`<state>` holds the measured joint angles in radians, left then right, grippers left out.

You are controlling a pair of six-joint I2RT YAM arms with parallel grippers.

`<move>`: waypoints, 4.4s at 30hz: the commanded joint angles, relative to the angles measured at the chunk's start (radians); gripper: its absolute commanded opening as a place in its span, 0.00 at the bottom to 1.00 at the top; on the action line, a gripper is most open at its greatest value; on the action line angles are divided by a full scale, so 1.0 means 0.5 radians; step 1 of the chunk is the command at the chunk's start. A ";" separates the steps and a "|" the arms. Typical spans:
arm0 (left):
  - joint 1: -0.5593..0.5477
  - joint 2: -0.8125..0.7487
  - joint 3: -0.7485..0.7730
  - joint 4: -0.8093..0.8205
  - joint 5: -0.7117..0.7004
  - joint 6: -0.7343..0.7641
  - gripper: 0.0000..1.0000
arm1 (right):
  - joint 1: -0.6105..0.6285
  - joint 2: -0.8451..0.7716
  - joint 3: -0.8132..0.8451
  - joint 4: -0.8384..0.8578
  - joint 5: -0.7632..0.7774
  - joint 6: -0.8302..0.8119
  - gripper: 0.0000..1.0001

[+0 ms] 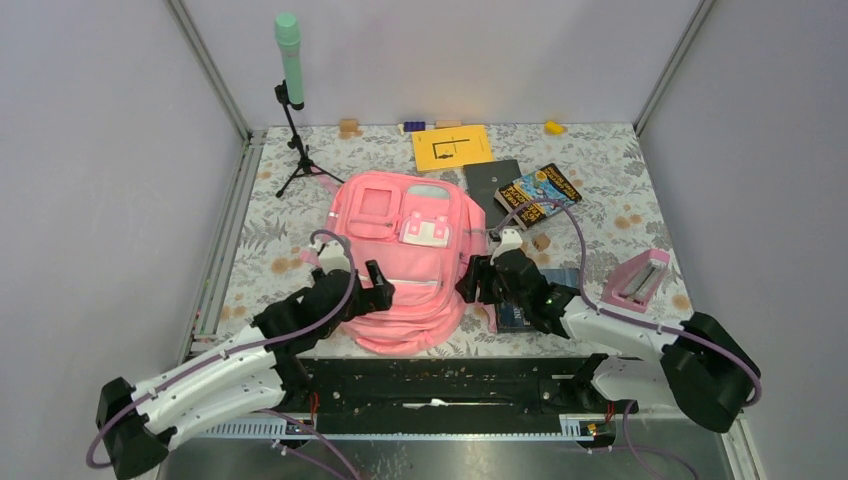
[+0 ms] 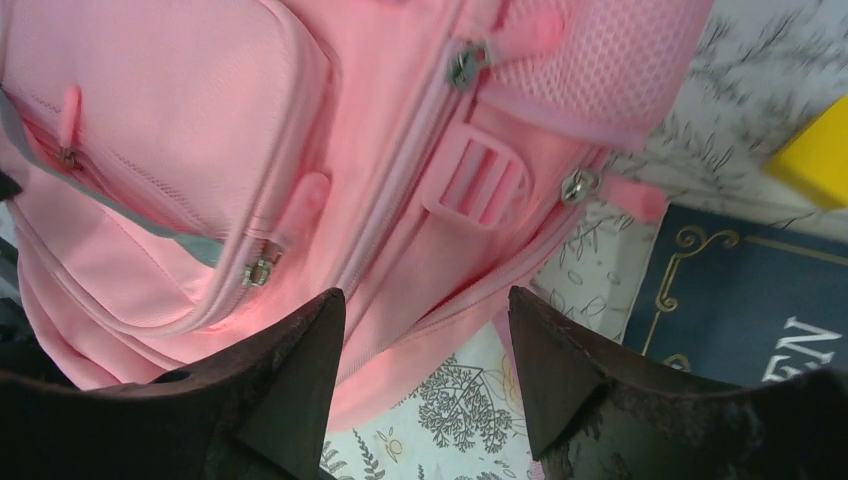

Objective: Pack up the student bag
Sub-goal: Unzip the student bag at the center of the board.

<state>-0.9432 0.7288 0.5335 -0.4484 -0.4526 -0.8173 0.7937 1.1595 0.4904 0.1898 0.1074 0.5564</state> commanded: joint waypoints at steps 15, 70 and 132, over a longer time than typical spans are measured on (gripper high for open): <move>0.400 -0.163 -0.176 -0.254 0.089 -0.165 0.99 | 0.164 0.186 -0.032 0.373 0.038 0.266 0.66; -0.873 0.846 0.596 -0.129 -0.645 -0.162 0.87 | -0.223 -0.637 0.007 -0.508 0.467 -0.149 0.79; -0.918 1.873 1.054 -0.871 -0.968 -0.396 0.11 | -0.321 -0.881 -0.154 -0.508 0.348 -0.057 0.79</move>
<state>-1.4075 1.6562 1.0168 -0.8188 -0.8726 -1.0004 0.6403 0.7250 0.4255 -0.0956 0.2932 0.5240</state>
